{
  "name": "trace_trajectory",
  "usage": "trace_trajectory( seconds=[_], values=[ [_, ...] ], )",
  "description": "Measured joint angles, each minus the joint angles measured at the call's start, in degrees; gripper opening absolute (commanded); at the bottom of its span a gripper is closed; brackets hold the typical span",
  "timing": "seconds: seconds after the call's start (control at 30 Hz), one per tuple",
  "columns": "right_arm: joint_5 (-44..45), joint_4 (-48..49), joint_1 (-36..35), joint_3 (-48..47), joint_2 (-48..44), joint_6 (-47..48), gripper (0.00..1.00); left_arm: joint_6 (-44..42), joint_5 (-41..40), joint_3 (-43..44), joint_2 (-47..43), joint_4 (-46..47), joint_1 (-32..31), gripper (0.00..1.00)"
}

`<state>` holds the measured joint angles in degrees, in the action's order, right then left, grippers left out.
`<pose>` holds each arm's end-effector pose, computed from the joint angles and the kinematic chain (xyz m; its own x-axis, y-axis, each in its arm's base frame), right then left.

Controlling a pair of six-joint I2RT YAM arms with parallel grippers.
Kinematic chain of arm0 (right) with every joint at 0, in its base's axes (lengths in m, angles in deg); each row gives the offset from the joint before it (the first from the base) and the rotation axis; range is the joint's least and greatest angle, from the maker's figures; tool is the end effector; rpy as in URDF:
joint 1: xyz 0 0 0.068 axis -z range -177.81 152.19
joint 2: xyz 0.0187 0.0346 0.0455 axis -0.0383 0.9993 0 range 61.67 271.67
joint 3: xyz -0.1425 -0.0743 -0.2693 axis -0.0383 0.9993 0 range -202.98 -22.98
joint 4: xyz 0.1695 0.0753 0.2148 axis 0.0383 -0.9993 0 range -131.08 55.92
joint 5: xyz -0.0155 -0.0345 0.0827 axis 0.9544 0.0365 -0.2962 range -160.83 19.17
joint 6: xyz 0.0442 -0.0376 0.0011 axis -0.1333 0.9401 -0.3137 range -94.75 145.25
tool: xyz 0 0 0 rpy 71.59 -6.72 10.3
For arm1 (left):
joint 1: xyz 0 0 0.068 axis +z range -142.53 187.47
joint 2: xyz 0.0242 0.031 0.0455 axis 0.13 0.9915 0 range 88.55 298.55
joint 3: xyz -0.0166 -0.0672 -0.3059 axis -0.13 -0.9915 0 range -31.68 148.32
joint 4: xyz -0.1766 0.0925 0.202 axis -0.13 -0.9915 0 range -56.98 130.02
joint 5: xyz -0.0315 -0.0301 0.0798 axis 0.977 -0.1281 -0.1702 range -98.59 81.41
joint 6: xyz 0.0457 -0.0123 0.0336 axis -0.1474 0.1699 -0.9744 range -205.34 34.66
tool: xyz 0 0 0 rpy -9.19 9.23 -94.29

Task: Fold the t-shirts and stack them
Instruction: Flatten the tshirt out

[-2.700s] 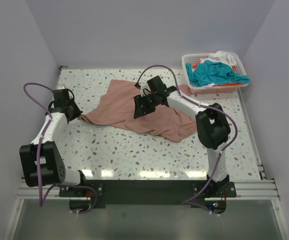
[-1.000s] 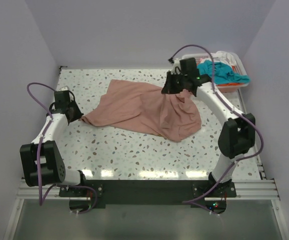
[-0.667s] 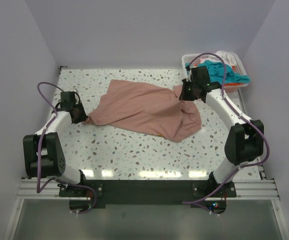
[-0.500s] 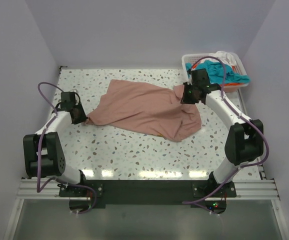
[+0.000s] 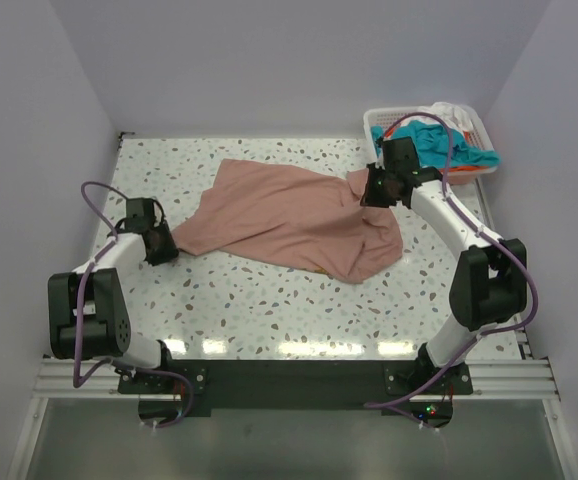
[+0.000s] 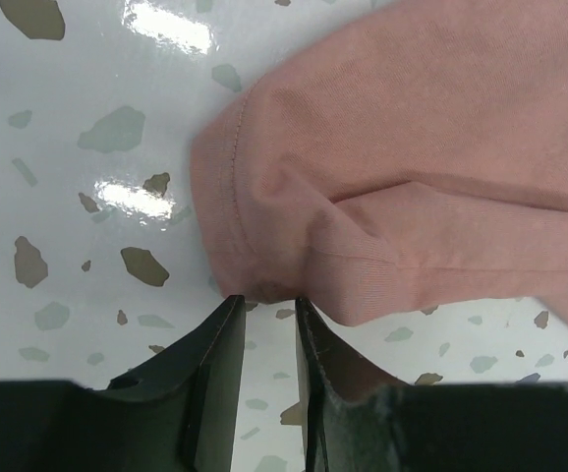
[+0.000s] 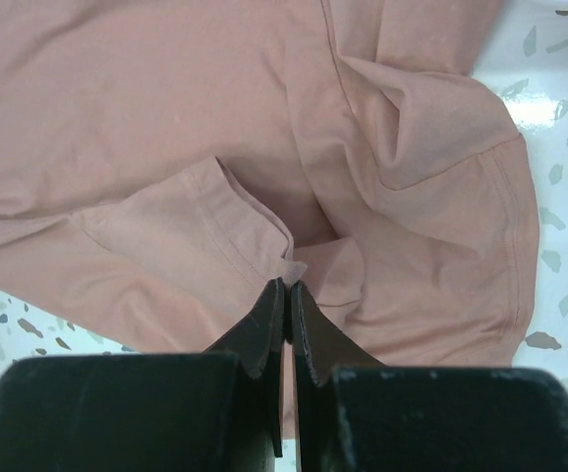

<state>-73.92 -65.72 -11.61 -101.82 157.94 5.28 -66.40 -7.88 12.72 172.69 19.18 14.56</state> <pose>0.3914 0.0985 0.3071 -0.7827 0.1589 -0.6018 -0.0056 0.9650 0.2620 0.2883 0.0352 0.1915 -0.7795 -0.4240 -0.4611 -0.3916 0.9044 -0.1695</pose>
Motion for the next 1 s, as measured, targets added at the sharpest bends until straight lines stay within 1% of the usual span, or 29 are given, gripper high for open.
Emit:
trace_trajectory(
  seconds=[0.23,0.47,0.6,0.8,1.0],
  values=[
    [-0.7,0.1,0.0,0.0,0.0,-0.5,0.0,1.1,-0.5,-0.3,-0.4,-0.3,0.0,0.32],
    [-1.0,0.5,0.0,0.0,0.2,-0.6,0.0,3.2,-4.9,-0.8,-1.7,-1.0,0.0,0.41],
    [-1.0,0.6,0.0,0.0,0.2,-0.6,0.0,4.5,-6.3,-0.8,-1.7,-1.1,0.0,0.42],
    [-1.1,0.8,0.0,0.0,1.6,-0.6,0.0,5.6,-6.8,-1.0,-1.9,-0.8,0.0,0.4],
    [-1.1,0.7,0.0,-0.3,2.1,-0.6,0.0,6.1,-5.0,-3.9,-6.9,0.2,0.9,0.41]
  ],
)
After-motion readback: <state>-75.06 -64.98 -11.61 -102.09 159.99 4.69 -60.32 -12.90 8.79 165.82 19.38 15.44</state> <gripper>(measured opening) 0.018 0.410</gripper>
